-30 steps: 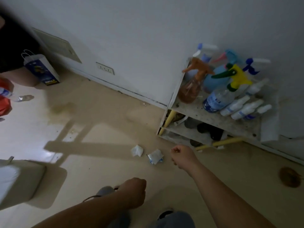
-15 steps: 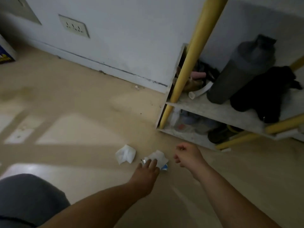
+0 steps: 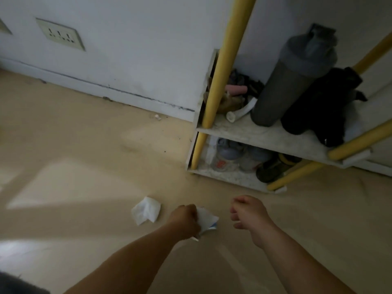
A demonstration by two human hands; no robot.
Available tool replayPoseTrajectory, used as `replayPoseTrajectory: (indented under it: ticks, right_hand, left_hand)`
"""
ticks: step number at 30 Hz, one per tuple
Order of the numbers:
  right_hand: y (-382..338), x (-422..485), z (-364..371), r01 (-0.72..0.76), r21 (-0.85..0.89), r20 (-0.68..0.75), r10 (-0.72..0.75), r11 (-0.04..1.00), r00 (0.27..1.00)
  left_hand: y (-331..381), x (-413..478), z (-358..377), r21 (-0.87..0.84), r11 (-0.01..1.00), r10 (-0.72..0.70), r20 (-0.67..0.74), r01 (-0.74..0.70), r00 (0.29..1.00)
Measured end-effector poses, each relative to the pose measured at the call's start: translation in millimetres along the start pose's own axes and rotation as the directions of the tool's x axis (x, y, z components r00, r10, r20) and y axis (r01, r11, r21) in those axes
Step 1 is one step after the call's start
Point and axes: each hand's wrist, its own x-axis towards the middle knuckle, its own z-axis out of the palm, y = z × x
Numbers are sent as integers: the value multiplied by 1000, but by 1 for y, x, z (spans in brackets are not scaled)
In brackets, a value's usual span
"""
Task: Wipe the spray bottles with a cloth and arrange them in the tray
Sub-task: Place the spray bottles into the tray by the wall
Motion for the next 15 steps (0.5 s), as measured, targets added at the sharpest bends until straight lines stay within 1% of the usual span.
replayPoseTrajectory:
  ticks: [3, 5, 7, 8, 9, 10, 11, 13, 15]
  right_hand:
    - [-31, -11, -23, 4, 52, -90, 1, 999, 996]
    - [-54, -25, -42, -35, 86, -100, 44, 996, 994]
    - [-78, -47, -63, -99, 166, -4, 101, 981, 995]
    - [-89, -61, -74, -108, 209, 72, 95, 972, 993]
    - [-101, -75, -85, -91, 239, 137, 59, 967, 989]
    - [-113, -88, -96, -59, 254, 171, 16, 965, 985]
    - [-125, -102, -106, -20, 271, 171, -27, 962, 985]
    - [-144, -112, -122, 57, 313, 99, -92, 948, 991]
    - [-157, -112, -133, 70, 385, 5, -78, 920, 997]
  left_hand:
    - [53, -17, -44, -126, 986, 108, -42, -113, 993]
    - [92, -35, -79, -165, 967, 178, -110, -195, 978]
    - [128, -60, -117, -168, 940, 264, -192, -296, 945]
    - [145, -74, -134, -181, 925, 294, -221, -335, 930]
    - [161, -87, -150, -199, 908, 318, -247, -370, 915]
    - [175, -100, -164, -212, 892, 341, -264, -399, 902]
    - [187, -110, -177, -222, 873, 370, -278, -434, 887]
    - [206, -124, -201, -176, 842, 444, -311, -510, 840]
    - [215, -127, -216, -30, 821, 531, -326, -570, 782]
